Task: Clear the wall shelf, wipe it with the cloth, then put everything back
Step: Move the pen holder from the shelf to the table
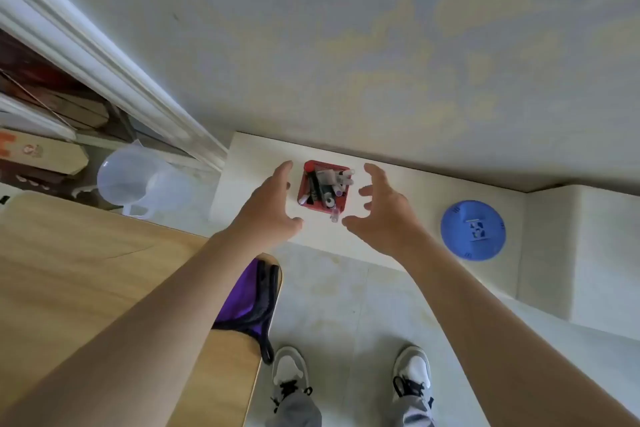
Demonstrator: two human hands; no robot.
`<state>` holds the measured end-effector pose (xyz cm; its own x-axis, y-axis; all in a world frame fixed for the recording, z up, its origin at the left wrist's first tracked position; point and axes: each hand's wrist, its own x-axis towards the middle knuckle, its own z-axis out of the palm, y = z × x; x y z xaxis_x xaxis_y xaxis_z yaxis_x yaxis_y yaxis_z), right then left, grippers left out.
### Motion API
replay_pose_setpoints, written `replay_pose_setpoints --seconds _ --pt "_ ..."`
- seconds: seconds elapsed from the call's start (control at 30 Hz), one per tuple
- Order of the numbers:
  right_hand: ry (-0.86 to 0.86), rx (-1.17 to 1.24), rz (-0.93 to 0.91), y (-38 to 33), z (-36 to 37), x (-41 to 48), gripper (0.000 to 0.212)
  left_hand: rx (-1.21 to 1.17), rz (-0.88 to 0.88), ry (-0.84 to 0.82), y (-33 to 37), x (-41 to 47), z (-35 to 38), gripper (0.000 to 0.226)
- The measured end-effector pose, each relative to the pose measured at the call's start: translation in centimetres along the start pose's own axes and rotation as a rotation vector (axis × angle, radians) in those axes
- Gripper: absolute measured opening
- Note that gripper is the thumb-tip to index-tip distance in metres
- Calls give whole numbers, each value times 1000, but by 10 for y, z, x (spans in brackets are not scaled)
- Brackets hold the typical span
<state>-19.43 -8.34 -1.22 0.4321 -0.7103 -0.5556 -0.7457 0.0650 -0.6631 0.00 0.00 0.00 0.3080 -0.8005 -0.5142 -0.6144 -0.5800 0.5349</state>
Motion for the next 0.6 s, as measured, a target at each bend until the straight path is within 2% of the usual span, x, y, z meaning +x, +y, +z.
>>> replay_pose_setpoints --seconds 0.17,0.4,0.6 --pt "-12 31 -22 8 19 23 105 -35 93 -64 -4 21 14 102" --pt "41 74 -87 4 31 30 84 -70 119 -25 -5 27 22 101" --pt "63 111 -110 2 30 27 71 -106 131 43 -4 29 21 79"
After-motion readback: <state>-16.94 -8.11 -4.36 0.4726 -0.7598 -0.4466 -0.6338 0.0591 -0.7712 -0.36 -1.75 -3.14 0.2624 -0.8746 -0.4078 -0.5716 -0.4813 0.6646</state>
